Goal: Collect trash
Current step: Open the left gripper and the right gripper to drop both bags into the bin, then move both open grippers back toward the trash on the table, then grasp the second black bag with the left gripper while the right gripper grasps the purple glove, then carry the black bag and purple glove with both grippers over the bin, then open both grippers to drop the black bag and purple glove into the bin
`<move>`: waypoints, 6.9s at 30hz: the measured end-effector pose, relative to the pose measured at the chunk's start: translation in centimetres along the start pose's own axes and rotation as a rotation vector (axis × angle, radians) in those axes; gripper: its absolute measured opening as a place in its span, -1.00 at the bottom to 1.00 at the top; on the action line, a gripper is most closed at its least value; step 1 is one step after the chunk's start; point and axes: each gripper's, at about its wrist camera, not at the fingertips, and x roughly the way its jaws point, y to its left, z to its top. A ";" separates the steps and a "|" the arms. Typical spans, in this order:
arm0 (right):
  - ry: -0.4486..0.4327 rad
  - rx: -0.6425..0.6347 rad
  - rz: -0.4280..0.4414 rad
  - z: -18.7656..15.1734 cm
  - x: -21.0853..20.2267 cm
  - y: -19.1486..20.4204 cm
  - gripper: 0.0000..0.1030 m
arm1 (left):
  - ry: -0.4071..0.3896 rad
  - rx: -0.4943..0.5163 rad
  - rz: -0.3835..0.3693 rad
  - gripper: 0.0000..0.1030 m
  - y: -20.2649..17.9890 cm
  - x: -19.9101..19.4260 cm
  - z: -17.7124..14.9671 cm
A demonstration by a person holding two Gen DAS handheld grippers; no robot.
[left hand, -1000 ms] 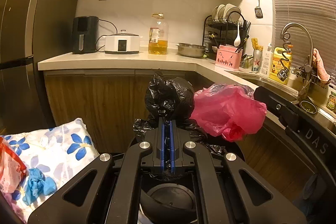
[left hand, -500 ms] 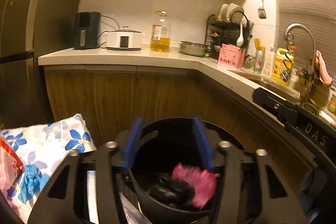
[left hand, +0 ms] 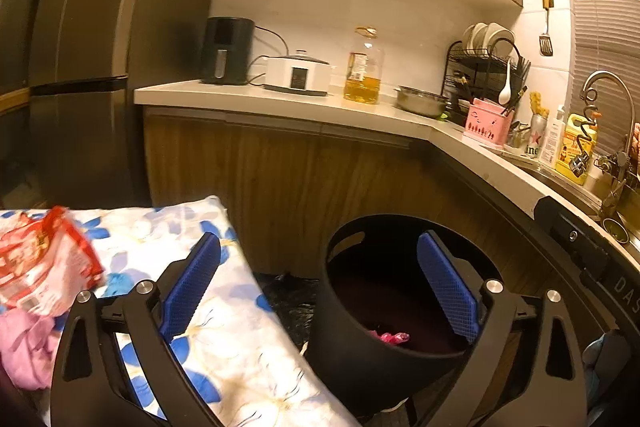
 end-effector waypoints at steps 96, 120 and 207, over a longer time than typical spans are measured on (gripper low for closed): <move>0.200 -0.074 0.577 -9.9 -6.4 17.9 -0.97 | 0.179 -0.187 0.578 -0.74 20.6 -11.1 -10.2; 0.166 -0.037 0.550 -9.1 -8.7 14.6 -0.96 | 0.088 -0.155 0.535 0.23 18.6 -13.3 -10.5; 0.036 0.005 0.153 1.1 2.0 -1.9 -0.26 | 0.062 0.152 -0.174 0.13 -5.0 4.2 0.2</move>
